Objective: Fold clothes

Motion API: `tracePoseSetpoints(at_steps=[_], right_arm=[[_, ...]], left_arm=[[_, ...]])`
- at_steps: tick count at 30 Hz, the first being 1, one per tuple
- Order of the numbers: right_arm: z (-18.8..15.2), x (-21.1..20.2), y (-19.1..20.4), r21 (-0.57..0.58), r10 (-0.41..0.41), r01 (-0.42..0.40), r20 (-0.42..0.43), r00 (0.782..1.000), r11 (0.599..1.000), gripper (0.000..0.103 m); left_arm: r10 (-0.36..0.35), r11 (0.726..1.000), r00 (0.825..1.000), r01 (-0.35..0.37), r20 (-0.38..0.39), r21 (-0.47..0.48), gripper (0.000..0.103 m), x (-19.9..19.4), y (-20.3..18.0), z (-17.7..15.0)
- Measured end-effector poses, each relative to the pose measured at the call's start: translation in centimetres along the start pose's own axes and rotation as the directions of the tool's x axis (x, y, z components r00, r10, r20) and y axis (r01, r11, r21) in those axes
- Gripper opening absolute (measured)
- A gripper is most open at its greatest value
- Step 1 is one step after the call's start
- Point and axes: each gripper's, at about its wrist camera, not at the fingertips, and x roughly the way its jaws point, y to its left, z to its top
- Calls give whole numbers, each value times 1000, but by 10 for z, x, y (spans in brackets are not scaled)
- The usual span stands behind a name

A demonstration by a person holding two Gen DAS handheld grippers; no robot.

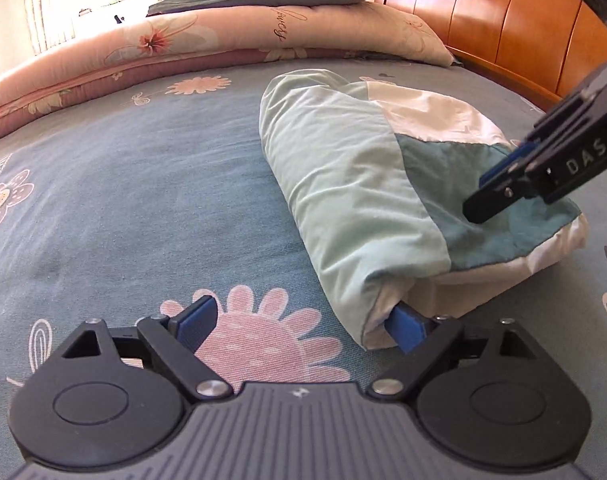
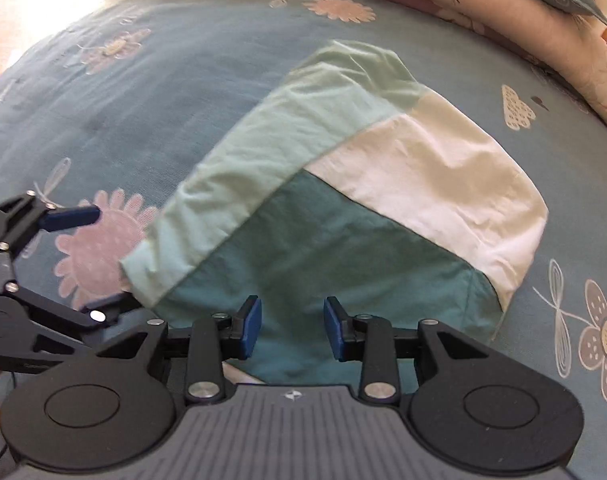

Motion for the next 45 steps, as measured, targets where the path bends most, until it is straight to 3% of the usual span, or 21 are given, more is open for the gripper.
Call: tracePoseSetpoints(at_steps=[4,6,8,11,14,15,16,19,24,25,28,29,31,34,38,42,43,44,45], right_arm=[[19,-8,48,-222,144,-129,52,988,966,39],[26,-3,73,-358,185,-159,39,982,920,37],[18,0,90,-516,156,-122,23,987,848,38],[-3,-3,97,-707,79,-44,17,997,706,38],[-21,-4,100,-825,29,52,83,996,562,43],[-27,-4,102,-859,21,85,111,994,505,49],[-35,-1,106,-895,23,114,138,990,432,55],[-60,10,119,-957,32,206,217,976,202,58],[-97,38,124,-909,42,387,385,922,-154,57],[-100,41,121,-891,58,406,403,913,-206,58],[-104,43,112,-860,118,422,406,906,-287,57],[-98,41,111,-887,101,394,381,919,-240,55],[-86,37,110,-932,70,335,328,942,-142,36],[-68,30,109,-971,35,240,240,970,11,22],[-44,22,108,-970,12,108,113,994,217,18],[-20,13,106,-910,16,-23,-18,1000,415,18],[-13,12,105,-878,22,-56,-51,998,476,18],[0,15,99,-793,36,-93,-89,995,601,18],[10,18,95,-702,54,-123,-120,991,702,18]], left_arm=[[-13,1000,1000,13,0,15,91,-2,1,-2],[-35,999,999,35,-1,22,91,-3,5,-2],[-72,997,997,72,2,38,91,-3,11,-4],[-128,990,992,127,-3,65,91,-2,20,-4],[-211,976,976,213,-48,36,89,-1,30,-1],[-235,972,970,236,-58,18,89,-2,33,0],[-259,966,963,259,-70,-1,89,-3,37,1],[-287,958,953,284,-97,-51,89,-7,48,2],[-285,957,949,274,-136,-94,89,-10,60,0],[-284,957,948,273,-140,-95,89,-11,61,-1],[-285,957,947,273,-149,-95,89,-10,61,-3],[-287,957,946,274,-152,-99,89,-8,60,-3],[-287,956,945,274,-157,-102,89,-6,59,-4],[-285,957,945,272,-160,-98,89,-7,57,-4],[-283,958,945,271,-163,-91,89,-10,64,-5],[-260,965,951,251,-169,-75,89,-10,71,-3],[-254,967,953,245,-166,-72,89,-10,72,-1],[-249,968,954,240,-164,-70,89,-10,74,1],[-245,969,956,236,-163,-68,89,-10,76,4]])
